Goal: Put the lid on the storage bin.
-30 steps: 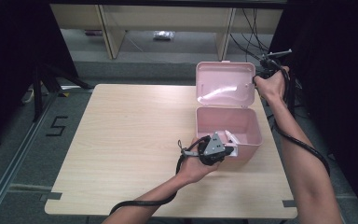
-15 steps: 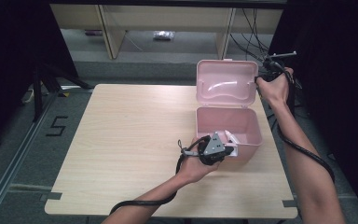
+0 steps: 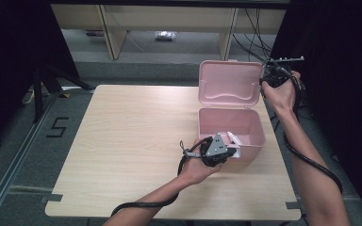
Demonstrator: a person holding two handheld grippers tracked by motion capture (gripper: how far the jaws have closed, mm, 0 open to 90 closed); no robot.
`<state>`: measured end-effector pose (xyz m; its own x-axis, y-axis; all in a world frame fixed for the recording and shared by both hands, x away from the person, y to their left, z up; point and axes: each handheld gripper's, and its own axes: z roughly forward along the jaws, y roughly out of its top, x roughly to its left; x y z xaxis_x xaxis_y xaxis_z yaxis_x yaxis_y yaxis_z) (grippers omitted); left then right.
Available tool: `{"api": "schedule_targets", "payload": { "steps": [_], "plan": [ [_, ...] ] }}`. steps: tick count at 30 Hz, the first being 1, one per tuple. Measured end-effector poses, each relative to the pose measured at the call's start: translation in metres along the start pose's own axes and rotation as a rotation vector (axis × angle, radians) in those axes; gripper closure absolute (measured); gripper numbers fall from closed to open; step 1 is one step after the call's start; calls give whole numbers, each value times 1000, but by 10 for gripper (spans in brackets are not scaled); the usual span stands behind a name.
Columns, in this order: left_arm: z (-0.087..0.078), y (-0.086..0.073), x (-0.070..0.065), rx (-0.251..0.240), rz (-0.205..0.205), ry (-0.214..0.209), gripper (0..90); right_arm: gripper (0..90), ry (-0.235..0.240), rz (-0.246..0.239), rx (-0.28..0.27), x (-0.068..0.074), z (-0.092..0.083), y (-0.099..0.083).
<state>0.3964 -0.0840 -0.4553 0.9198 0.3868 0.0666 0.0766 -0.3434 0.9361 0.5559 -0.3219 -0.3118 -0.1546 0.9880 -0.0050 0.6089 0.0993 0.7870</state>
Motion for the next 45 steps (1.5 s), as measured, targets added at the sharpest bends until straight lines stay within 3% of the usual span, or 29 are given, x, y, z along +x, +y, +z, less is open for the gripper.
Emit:
{"api": "schedule_targets", "payload": {
  "steps": [2,3,4,6,7,8,9,12,13,15,16,17,20,21,26,29,30,31,32,33,37,38,39,40,41,42,45],
  "plan": [
    [0,0,0,2,4,-1,900,899,0,-19,-9,0,-3,-2],
    [0,0,0,2,4,-1,900,899,2,19,-20,3,-4,-3],
    [0,0,0,3,5,-1,900,899,5,-4,-32,2,-5,-4],
    [0,0,0,3,4,-1,900,898,4,12,-48,4,-8,-7],
    [0,0,0,3,3,-1,900,899,0,-16,-50,2,-9,-8],
    [0,0,0,2,2,-1,900,898,1,20,-49,6,-11,-10],
    [0,0,0,0,2,-1,900,898,5,-15,-57,3,-12,-10],
    [0,0,0,1,2,0,900,898,5,-2,-61,5,-16,-14],
    [0,0,0,0,1,-1,900,898,-5,-31,-62,4,-17,-14],
    [0,0,0,0,1,-1,900,897,-3,0,-57,7,-20,-16],
    [0,0,0,0,0,0,900,897,-7,-34,-73,5,-20,-17],
    [0,0,0,0,0,-1,900,897,-2,-15,-74,6,-21,-18],
    [0,1,1,1,1,-2,900,897,-3,-36,-85,6,-23,-21],
    [0,1,1,2,1,-2,900,897,-2,-19,-88,8,-25,-22],
    [0,1,1,3,2,-2,900,896,-7,-46,-102,7,-30,-27],
    [0,1,1,4,4,-3,900,896,-4,-32,-105,9,-33,-31],
    [0,1,1,4,4,-3,900,895,-2,-56,-112,8,-33,-32],
    [0,1,2,5,4,-4,900,895,-4,-34,-111,9,-34,-33],
    [0,1,1,4,4,-4,900,895,-2,-59,-116,8,-35,-34],
    [0,1,1,4,4,-4,900,895,-8,-41,-116,9,-36,-35],
    [0,1,2,7,7,-6,900,894,-6,-68,-122,9,-39,-38],
    [0,1,2,7,6,-7,900,894,-9,-40,-125,11,-40,-40],
    [0,1,2,7,5,-6,900,894,-3,-65,-128,9,-40,-40],
    [0,1,2,7,6,-6,900,893,-8,-49,-127,11,-41,-42],
    [0,1,2,7,6,-6,900,893,-1,-73,-130,9,-42,-42],
    [0,1,2,7,6,-6,900,893,-1,-47,-122,11,-44,-44],
    [0,2,2,8,5,-6,900,891,-10,-72,-140,11,-45,-47]
  ]
}}
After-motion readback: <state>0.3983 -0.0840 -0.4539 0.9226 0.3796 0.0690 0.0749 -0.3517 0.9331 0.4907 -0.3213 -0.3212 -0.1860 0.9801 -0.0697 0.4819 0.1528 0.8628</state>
